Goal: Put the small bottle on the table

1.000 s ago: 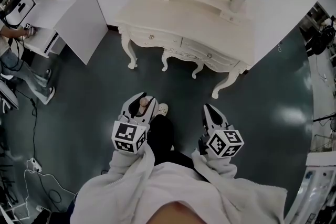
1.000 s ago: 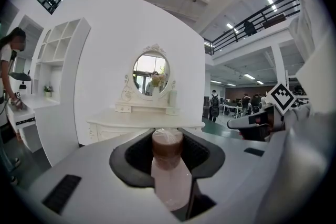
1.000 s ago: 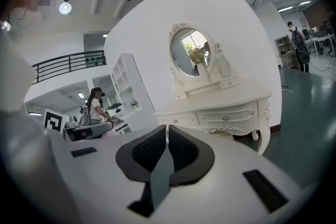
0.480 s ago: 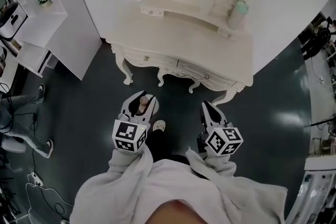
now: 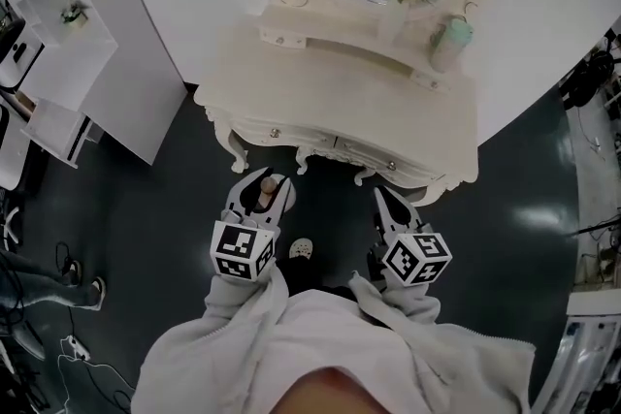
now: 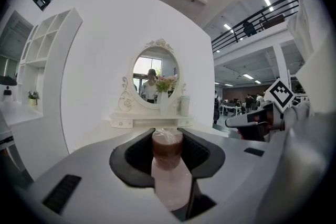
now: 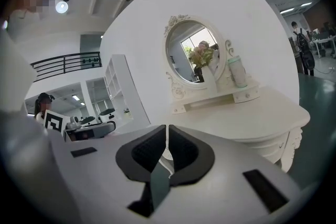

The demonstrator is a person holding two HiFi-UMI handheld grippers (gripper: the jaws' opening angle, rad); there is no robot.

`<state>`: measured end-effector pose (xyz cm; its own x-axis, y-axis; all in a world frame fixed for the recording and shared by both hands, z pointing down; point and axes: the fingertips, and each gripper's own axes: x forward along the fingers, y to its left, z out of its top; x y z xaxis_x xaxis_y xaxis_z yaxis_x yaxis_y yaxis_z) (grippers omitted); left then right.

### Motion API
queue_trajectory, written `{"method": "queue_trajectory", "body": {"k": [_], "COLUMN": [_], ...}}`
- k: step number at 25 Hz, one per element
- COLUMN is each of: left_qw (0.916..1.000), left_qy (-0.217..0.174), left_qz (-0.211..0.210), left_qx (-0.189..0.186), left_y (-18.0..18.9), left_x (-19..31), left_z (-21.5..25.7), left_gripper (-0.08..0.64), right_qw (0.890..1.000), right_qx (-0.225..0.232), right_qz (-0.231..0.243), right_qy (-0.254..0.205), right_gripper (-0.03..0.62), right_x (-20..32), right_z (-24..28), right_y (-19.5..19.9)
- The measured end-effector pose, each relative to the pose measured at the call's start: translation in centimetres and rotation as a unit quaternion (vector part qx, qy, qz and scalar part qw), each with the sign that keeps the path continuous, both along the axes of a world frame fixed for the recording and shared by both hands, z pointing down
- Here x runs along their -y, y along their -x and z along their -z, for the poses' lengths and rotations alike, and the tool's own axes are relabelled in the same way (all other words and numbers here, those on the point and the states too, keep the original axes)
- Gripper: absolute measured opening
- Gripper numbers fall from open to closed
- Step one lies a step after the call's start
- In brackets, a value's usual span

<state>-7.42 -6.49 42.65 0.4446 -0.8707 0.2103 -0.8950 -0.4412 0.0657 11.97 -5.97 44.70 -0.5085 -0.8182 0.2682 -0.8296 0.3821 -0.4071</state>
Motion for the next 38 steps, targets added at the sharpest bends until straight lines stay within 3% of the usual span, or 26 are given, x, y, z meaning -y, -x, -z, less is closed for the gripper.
{"method": "queue_trajectory", "body": {"k": [13,28,38], "left_qw": [0.9995,0.9989,0.9994], "left_qy": [-0.005,0.032,0.028], "left_qz": [-0.032,-0.034,-0.018], "left_qx": [0.007,0.004,0.005], "left_y": [1.6,3.7,3.6], "left_x": [8.6,9.3,12.4], "left_z": [-0.9,-3.7,-3.8], "left_gripper": [0.140,0.140,0.140], "right_qw": [0.999,0.999,0.999], "right_qx": [0.004,-0.008,-0.004], "right_qz": [-0.039,-0.030,-0.014], "right_qy": [-0.004,0.041,0.043], "right_gripper": [0.040,0.040,0.040], "right_x": [8.1,8.6,11.9], "right_z": [-0.9,-3.7,-4.3], "right_y": [1.4,4.1,4.0]}}
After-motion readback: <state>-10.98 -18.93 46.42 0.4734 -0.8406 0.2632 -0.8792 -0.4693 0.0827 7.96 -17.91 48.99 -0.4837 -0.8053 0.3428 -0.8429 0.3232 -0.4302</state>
